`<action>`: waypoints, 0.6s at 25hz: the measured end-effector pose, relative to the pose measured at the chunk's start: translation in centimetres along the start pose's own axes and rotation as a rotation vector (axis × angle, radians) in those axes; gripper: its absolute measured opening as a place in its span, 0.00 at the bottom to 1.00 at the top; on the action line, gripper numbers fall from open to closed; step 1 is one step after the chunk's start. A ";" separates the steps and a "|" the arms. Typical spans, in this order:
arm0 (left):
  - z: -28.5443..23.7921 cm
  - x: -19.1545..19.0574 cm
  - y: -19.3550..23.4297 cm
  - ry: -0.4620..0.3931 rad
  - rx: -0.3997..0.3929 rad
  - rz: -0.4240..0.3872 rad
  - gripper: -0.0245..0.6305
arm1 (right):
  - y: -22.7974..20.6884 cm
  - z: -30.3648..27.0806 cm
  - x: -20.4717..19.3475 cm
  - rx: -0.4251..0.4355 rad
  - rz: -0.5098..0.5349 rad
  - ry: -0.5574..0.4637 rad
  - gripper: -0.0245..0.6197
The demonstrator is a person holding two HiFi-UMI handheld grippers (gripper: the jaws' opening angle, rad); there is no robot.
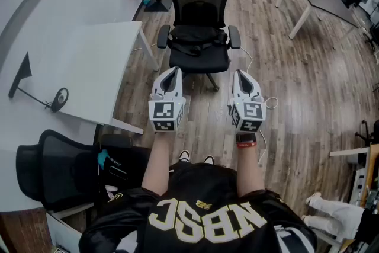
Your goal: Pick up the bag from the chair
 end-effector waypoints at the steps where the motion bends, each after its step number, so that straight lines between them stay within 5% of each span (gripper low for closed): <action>1: -0.1 0.0 -0.2 -0.003 -0.001 -0.002 0.06 | -0.1 0.0 0.1 0.004 0.003 -0.003 0.05; 15: -0.5 -1.1 -2.9 -0.003 0.047 -0.012 0.06 | -2.9 0.4 0.0 0.042 -0.095 -0.063 0.07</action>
Point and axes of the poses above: the fingertips, and each gripper's own axes: z backward along the fingers, y to its left, x out of its top, the point moved 2 cm from there along z, backward along the fingers, and after that the axes turned 3 degrees about -y, right-handed, at the moved point
